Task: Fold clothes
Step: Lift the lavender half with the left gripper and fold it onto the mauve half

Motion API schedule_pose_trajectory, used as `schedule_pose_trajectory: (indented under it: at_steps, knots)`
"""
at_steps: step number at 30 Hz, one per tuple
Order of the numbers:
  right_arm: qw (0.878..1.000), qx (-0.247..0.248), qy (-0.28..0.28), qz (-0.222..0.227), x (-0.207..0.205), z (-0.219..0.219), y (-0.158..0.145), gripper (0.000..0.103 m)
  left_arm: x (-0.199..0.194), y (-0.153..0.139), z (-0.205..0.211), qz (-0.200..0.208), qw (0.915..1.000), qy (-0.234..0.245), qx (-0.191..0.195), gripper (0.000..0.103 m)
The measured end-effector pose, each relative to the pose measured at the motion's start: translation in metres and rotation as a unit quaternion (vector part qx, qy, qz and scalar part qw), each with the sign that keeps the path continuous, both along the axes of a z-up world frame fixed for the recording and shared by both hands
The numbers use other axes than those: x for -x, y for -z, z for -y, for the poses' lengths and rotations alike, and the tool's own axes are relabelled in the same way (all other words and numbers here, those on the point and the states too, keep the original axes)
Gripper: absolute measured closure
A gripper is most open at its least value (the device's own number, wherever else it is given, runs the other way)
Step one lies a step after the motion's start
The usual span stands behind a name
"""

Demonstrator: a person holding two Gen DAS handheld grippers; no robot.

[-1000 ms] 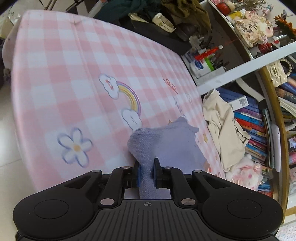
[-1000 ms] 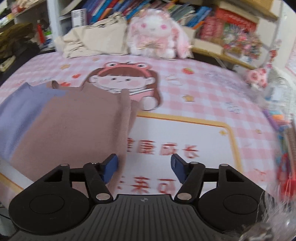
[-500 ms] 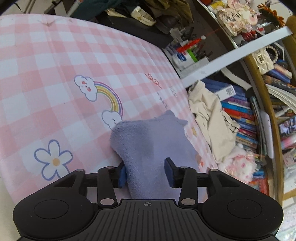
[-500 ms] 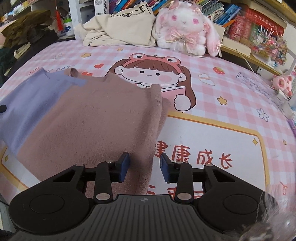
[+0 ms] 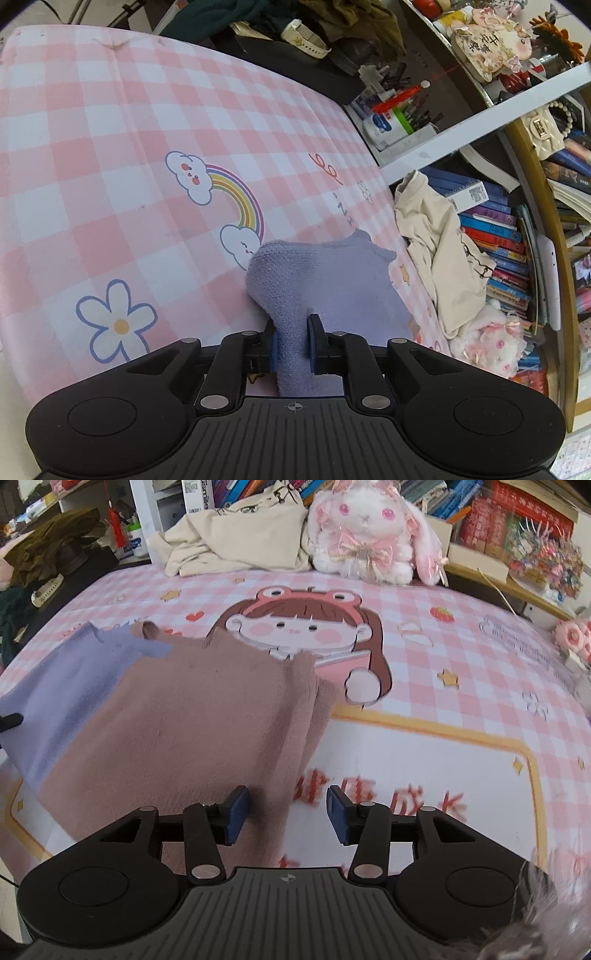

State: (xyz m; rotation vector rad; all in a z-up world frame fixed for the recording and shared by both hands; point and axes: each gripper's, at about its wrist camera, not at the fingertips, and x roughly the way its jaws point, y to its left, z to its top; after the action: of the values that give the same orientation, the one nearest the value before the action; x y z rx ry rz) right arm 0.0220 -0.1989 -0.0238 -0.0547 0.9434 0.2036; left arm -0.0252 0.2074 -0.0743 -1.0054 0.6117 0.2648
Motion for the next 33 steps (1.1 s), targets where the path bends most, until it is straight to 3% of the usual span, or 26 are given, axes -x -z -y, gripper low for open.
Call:
schedule_pose_trajectory:
  at_steps: [6, 11, 12, 23, 26, 29, 31, 33]
  knots:
    - [0.999, 0.005, -0.028, 0.024, -0.038, 0.011, -0.007, 0.062, -0.001, -0.004, 0.008, -0.011, 0.9996, -0.016, -0.019, 0.089]
    - [0.998, -0.032, -0.062, 0.009, -0.061, 0.018, 0.005, 0.083, -0.003, -0.008, 0.015, -0.02, 0.9987, -0.029, -0.036, 0.089]
    - [0.997, -0.038, -0.068, 0.006, -0.062, 0.019, 0.008, 0.083, -0.003, -0.01, 0.017, -0.02, 0.9986, -0.03, -0.04, 0.09]
    - [0.991, -0.079, -0.102, 0.014, -0.062, 0.034, 0.014, 0.085, -0.003, -0.087, 0.066, 0.078, 0.9892, 0.024, -0.122, 0.095]
    - [0.99, -0.091, -0.104, 0.015, -0.062, 0.037, 0.016, 0.085, 0.002, -0.126, 0.103, 0.134, 0.9766, 0.084, -0.146, 0.095]
    - [0.989, -0.105, -0.104, 0.011, -0.064, 0.041, 0.018, 0.085, 0.01, -0.154, 0.153, 0.176, 0.9506, 0.175, -0.186, 0.095]
    - [0.988, -0.114, -0.104, 0.008, -0.066, 0.044, 0.018, 0.085, 0.018, -0.159, 0.185, 0.18, 0.9323, 0.243, -0.198, 0.094]
    - [0.987, -0.123, -0.104, 0.005, -0.067, 0.046, 0.019, 0.085, 0.02, -0.14, 0.217, 0.134, 0.923, 0.305, -0.192, 0.091]
